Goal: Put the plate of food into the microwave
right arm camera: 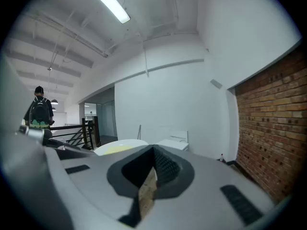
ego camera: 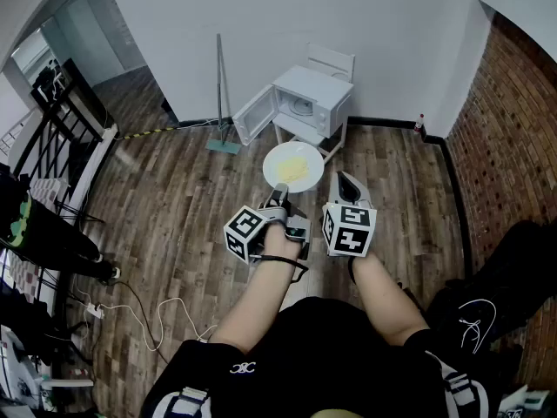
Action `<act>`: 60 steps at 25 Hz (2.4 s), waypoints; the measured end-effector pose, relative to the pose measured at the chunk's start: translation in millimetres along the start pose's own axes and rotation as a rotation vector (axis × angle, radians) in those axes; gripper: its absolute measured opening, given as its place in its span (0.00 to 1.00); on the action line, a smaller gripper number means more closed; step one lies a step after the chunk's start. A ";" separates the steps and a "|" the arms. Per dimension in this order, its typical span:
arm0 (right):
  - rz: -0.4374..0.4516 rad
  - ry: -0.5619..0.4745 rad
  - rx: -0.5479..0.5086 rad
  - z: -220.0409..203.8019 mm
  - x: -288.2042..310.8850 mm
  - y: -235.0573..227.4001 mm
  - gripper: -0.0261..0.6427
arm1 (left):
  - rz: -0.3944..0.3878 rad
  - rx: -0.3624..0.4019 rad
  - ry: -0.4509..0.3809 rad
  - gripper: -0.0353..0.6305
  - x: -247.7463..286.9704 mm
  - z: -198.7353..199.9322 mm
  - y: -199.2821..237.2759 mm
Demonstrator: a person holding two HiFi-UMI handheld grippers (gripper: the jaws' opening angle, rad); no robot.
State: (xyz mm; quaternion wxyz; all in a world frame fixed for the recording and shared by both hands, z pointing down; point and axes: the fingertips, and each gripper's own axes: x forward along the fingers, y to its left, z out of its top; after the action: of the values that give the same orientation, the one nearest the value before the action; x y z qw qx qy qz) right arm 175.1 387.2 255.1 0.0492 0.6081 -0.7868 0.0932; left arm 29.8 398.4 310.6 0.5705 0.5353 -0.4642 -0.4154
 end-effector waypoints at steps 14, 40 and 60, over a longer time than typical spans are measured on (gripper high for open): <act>0.029 0.009 0.013 -15.3 14.0 25.1 0.05 | 0.011 -0.003 -0.035 0.07 -1.9 35.5 11.0; 0.091 0.041 0.093 -17.9 104.5 29.1 0.05 | 0.039 -0.023 0.036 0.07 79.0 76.8 29.4; 0.167 0.043 0.058 31.2 302.3 -74.8 0.05 | 0.028 -0.037 -0.005 0.07 289.5 73.7 12.6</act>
State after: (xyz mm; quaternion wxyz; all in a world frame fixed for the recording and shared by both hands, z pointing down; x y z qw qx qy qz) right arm 171.3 76.1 288.7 0.0403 0.5394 -0.8306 0.1326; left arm 22.5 101.8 347.5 0.5850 0.5171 -0.4651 -0.4172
